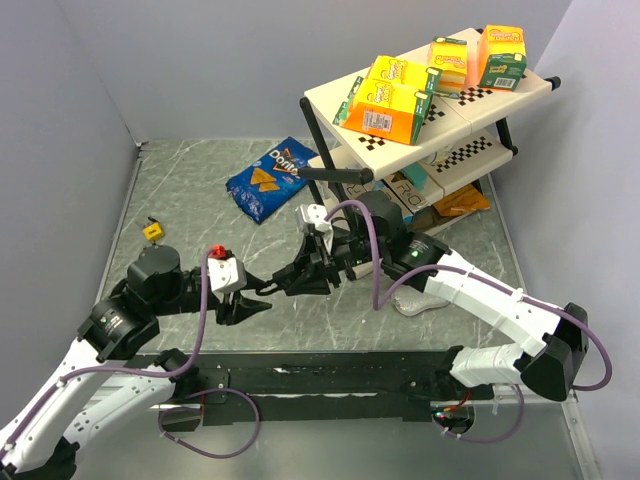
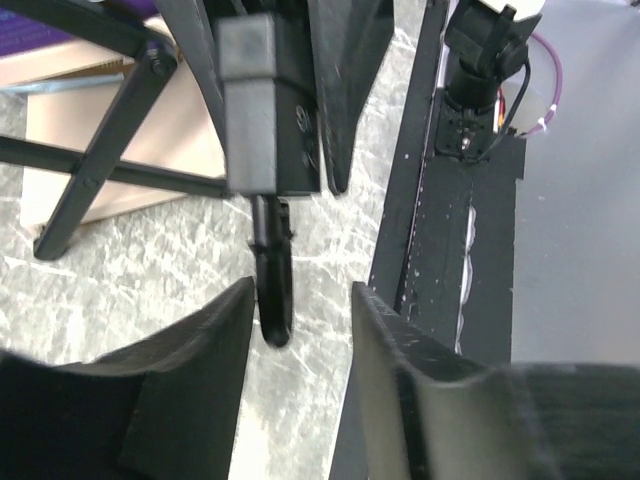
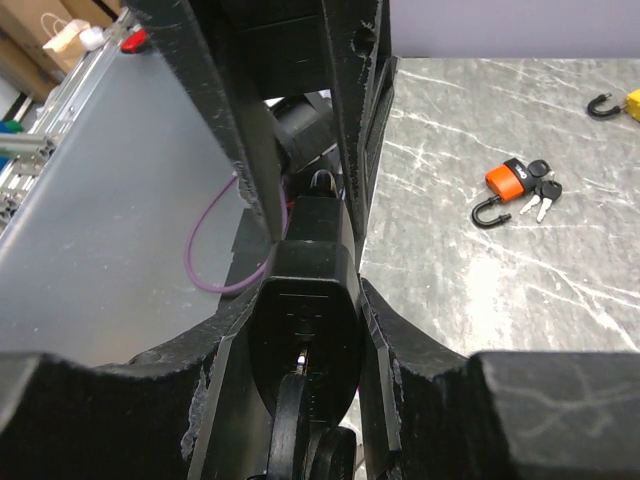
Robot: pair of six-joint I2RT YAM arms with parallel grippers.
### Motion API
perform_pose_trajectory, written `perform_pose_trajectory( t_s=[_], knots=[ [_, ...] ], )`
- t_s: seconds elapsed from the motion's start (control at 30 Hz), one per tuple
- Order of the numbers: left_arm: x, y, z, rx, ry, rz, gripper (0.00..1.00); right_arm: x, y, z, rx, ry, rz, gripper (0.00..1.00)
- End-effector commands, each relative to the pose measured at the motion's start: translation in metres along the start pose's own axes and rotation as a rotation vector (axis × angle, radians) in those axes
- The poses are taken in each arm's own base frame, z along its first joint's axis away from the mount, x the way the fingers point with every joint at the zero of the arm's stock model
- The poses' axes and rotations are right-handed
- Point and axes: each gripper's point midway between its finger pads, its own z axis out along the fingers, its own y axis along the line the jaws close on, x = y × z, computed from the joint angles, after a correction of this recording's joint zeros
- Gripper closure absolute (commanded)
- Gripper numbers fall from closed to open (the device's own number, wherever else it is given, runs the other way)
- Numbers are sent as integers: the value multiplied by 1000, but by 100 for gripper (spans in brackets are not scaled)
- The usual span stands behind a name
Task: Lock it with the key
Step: Lock the lock.
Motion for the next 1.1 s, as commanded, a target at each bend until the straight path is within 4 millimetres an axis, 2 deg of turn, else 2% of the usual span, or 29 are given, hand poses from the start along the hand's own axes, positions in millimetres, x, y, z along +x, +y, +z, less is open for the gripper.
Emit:
perform_pose_trajectory(
  t_s=[0.0,0.17,0.43,0.53,0.57,0.73,0.77,0.8,0.9,1.07],
  knots=[
    [-1,0,-9,-26,3,17,49,-44,12,-10,-16,-129,-122,100],
    [-10,4,-5,-45,-51,7,50,-50,17,-12,-38,-158,-118,100],
    [-8,5,7,-2,-50,10,53,-56,26,-16,-60,-185,-113,100],
    [-15,4,8,11,-69,13,62,-56,27,-16,-58,-187,-114,100],
    [-18,1,7,28,-77,16,69,-54,26,-16,-55,-183,-113,100],
    [-27,-13,6,111,-91,30,88,-54,25,-17,-49,-188,-119,100],
    [-26,-15,6,123,-87,29,96,-52,25,-16,-48,-186,-120,100],
    [-28,-18,5,146,-89,33,99,-51,23,-16,-45,-185,-120,100],
    [-31,-25,5,187,-96,32,99,-47,22,-14,-45,-177,-117,100],
    [-46,-21,7,177,-127,22,99,-40,19,-11,-46,-167,-138,100]
  ],
)
